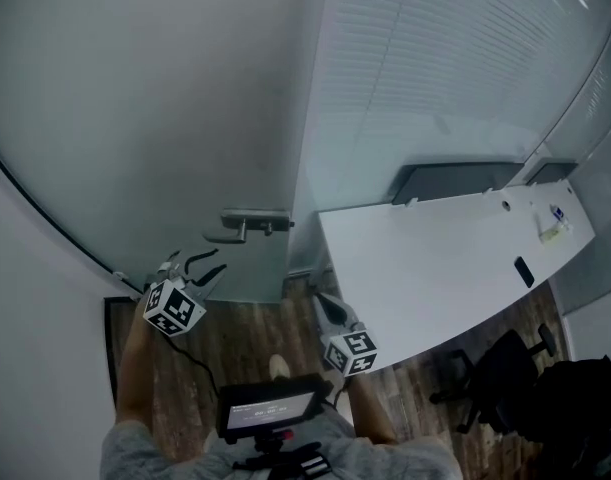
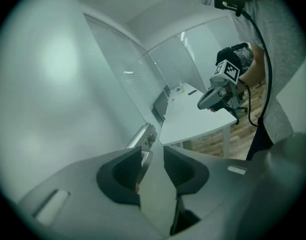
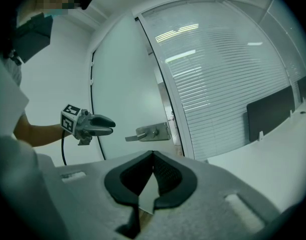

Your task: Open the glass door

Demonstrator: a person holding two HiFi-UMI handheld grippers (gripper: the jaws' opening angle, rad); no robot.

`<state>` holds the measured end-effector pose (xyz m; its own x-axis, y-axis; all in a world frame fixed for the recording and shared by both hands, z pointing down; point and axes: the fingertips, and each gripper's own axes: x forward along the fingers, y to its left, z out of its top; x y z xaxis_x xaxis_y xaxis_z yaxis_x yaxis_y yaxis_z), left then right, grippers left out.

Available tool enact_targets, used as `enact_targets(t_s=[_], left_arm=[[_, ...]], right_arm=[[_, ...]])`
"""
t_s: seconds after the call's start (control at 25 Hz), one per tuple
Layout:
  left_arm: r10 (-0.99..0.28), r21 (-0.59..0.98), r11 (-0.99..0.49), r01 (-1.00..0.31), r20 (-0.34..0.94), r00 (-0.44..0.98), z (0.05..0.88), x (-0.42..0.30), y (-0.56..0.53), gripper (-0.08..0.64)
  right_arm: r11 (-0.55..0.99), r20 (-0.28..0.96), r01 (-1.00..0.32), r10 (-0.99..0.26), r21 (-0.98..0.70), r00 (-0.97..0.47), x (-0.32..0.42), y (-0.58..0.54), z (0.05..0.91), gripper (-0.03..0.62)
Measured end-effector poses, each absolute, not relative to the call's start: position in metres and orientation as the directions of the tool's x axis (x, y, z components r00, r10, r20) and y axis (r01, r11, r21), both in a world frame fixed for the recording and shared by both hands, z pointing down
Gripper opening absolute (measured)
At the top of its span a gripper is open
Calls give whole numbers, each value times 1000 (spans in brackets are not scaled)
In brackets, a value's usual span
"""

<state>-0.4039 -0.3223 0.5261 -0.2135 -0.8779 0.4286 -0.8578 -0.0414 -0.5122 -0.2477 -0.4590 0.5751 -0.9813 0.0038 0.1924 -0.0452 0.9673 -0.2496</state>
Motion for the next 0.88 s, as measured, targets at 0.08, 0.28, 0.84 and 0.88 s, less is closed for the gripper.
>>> enact_targets(t_s=[0.08,0.28,0.84,0.88], left_arm=[[-857,-537,-94,-838,473,-207,527,-420,-334,150],[-805,-547,-210,-810,567,-174,538,-443,-353,194],[-684,-528,-367,-766,711,-162,591,-464,-370,206],[-680,-526,-371,-765,715,-162,594,-464,-371,206]], right_arm=[[966,200,-51,0,-253,-980,-257,-468,574,2],[964,210,-60,-4,-258,-978,-273,-485,576,2],[962,231,-76,-14,-262,-973,-299,-526,590,2],[962,231,-74,-12,-262,-973,-301,-527,591,2]])
